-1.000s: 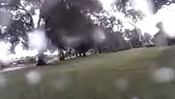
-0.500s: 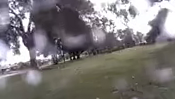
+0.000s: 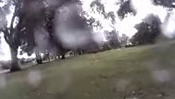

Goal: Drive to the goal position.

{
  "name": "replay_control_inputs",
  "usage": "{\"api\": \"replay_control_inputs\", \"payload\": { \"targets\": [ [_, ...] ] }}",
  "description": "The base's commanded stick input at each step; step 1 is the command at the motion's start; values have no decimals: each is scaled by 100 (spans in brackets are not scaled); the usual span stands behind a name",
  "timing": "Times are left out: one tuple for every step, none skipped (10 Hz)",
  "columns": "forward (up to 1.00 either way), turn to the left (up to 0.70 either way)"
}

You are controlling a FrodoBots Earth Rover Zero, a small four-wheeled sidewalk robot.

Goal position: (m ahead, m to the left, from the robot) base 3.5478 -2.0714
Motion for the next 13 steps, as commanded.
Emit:
{"api": "replay_control_inputs", "payload": {
  "targets": [
    [100, 1],
    [100, 1],
    [100, 1],
    [100, 1],
    [100, 1],
    [100, 1],
    [100, 1],
    [100, 1],
    [100, 1],
    [100, 1],
    [100, 1],
    [100, 1],
    [100, 1]
  ]
}}
